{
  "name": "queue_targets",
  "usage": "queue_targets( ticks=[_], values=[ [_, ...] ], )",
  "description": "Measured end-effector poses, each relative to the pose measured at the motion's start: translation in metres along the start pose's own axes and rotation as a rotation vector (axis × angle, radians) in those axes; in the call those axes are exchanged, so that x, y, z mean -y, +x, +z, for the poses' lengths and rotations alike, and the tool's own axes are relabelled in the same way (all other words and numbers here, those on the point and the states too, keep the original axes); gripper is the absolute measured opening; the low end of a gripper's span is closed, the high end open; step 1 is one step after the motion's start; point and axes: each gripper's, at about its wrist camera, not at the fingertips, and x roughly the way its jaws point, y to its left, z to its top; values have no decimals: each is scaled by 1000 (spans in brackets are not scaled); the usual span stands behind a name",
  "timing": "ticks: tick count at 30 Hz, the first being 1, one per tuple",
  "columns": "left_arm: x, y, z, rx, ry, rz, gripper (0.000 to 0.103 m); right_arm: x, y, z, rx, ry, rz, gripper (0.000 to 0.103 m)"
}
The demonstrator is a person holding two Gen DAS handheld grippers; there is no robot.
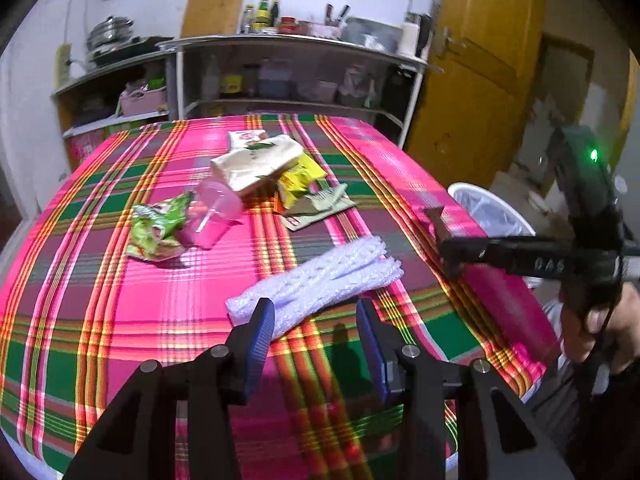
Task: Collect trash
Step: 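Grasp the brown wrapper with the right tool while the left tool grasps the white foam net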
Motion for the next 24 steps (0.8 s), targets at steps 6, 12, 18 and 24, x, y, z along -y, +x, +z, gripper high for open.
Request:
queue_targets(
  ticks=[6, 12, 18, 24],
  values=[
    [19, 17, 1, -26, 73, 78, 38, 12, -14, -8, 19, 19, 0, 18],
    [24, 25, 7, -33, 46, 120, 2, 22, -24, -12, 36, 37, 0, 18],
    [35, 4, 15, 35, 16, 70, 0, 28, -31, -15, 49, 49, 6, 18],
    [46, -14, 24, 99, 34, 30, 14, 33, -37, -18, 54, 56, 11, 18]
  ],
)
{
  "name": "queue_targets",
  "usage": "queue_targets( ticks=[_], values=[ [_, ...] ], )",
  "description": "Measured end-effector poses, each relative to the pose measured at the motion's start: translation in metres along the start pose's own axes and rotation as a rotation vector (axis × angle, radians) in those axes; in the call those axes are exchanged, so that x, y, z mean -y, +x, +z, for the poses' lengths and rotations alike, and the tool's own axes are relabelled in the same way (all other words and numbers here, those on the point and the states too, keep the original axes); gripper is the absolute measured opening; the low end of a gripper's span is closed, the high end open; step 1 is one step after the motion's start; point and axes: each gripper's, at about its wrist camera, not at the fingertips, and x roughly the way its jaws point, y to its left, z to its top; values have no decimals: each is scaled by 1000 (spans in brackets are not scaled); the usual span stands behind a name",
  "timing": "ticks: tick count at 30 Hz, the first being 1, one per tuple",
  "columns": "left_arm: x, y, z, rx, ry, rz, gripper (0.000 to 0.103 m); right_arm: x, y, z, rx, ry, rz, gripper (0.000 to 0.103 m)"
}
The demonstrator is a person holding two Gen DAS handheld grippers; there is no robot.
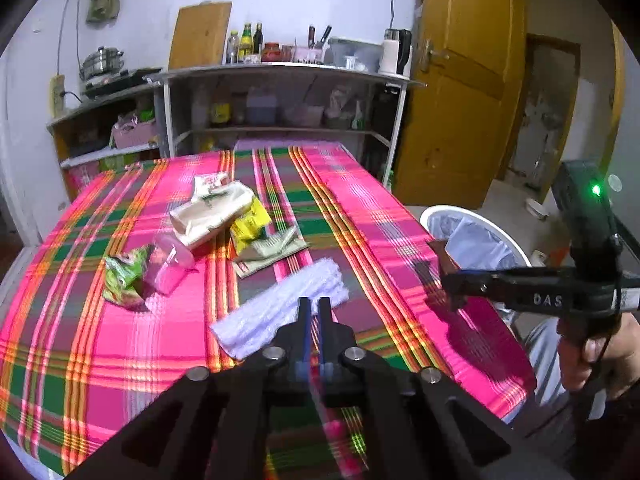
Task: Collect trash
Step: 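Grasp the brown wrapper with the right tool while the left tool grasps the white foam net, then carry the foam net and brown wrapper over the white trash bin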
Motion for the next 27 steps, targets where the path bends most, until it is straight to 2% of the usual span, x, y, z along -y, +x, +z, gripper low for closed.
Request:
queue_targets(
  ticks=[1, 2, 3, 7, 10, 12, 17, 22, 23, 24, 27],
  values=[
    [-2, 2, 2, 1, -2, 22, 20, 1, -2, -1, 1, 0, 0, 18],
    [-7, 4, 3, 0, -11, 38, 32, 2, -3, -1, 2, 1, 0, 18],
    [-12, 7, 4, -2, -21, 41, 38, 3, -5, -3, 3, 2, 0, 18],
    [-33, 30, 4, -54, -36, 48, 39, 5, -9, -4, 6, 5, -4, 18],
    [-44, 48, 0, -111, -53, 15, 39, 5, -11, -5, 6, 7, -10, 18],
    [-42, 54, -3, -127, -44, -6, 44, 5, -11, -5, 6, 7, -11, 18],
    [-25, 55, -9, -140, -25, -54, 45, 5, -12, -6, 7, 3, -13, 18],
    [-10, 56, -11, -145, -38, -46, 44, 5, -17, -6, 15, 1, -12, 18],
    [-9, 56, -11, -144, -47, -41, 40, 6, -18, -6, 17, 0, -12, 18],
    [-7, 57, -11, -147, -55, -27, 29, 6, -20, -6, 20, 0, -12, 18],
    [-3, 57, -11, -137, -71, -2, 24, 7, -24, -7, 27, -1, -14, 18]
  ],
)
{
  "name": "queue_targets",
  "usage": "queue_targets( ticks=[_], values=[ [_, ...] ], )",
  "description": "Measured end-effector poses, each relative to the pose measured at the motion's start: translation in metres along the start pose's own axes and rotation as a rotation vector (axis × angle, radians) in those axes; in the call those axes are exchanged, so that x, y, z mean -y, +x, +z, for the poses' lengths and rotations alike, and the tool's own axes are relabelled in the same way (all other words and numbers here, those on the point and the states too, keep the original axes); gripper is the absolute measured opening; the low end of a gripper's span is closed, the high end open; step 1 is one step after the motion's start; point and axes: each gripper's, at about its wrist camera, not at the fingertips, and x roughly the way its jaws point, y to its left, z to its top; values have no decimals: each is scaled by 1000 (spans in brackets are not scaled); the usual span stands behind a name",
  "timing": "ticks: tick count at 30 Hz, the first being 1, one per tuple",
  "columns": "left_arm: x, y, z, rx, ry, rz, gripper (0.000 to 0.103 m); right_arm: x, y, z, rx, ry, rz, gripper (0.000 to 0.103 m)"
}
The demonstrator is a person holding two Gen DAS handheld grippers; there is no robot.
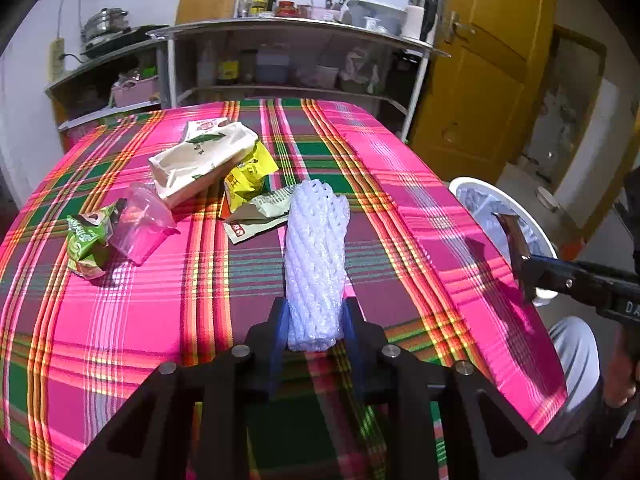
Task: Collect trash
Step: 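Carry the foam net and brown wrapper over the white trash bin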
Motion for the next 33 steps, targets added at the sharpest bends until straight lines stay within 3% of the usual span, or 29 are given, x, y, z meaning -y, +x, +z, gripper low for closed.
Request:
queue_targets(
  ticks=[5, 16, 33],
  values=[
    [13, -14, -2, 39, -12, 2, 21, 4, -7, 1, 16, -1, -7, 18],
    [56, -52, 3, 129, -13, -69, 21, 12, -34, 1, 69, -18, -38, 18],
    [115, -41, 20, 119, 65, -150, 21, 54, -72, -1, 134, 32, -123, 18]
  ],
)
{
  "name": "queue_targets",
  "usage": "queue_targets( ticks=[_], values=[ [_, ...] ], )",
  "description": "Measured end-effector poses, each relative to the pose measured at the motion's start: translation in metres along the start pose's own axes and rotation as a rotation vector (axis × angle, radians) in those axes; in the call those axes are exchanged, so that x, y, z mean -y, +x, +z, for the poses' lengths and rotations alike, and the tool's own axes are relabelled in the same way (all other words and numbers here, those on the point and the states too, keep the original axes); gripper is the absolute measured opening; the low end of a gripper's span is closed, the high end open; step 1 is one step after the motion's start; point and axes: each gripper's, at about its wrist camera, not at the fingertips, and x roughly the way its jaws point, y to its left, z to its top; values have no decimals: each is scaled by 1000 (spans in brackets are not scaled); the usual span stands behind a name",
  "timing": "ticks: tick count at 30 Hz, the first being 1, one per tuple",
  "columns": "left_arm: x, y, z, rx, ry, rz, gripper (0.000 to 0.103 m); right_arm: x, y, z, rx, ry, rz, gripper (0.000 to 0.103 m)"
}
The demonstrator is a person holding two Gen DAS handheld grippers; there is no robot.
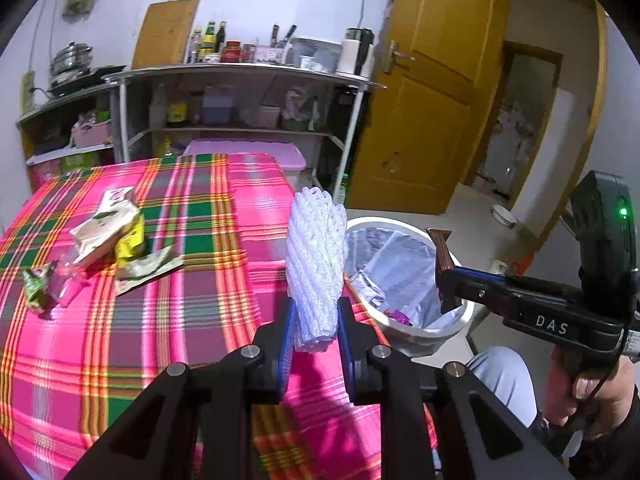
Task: Collect trash
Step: 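Carry the foam net and brown wrapper over the white trash bin, then open both tools to drop the foam net and brown wrapper into the bin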
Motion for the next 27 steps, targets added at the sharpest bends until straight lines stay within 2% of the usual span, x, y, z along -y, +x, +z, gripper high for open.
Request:
queue_targets(
  ticks=[14, 27],
  values=[
    [44, 39, 14, -35, 64, -72, 21, 54, -13, 0, 21, 85, -73, 18],
    [64, 97, 17, -127, 85, -91, 21, 90, 14, -1, -37, 137, -88, 18]
  ],
)
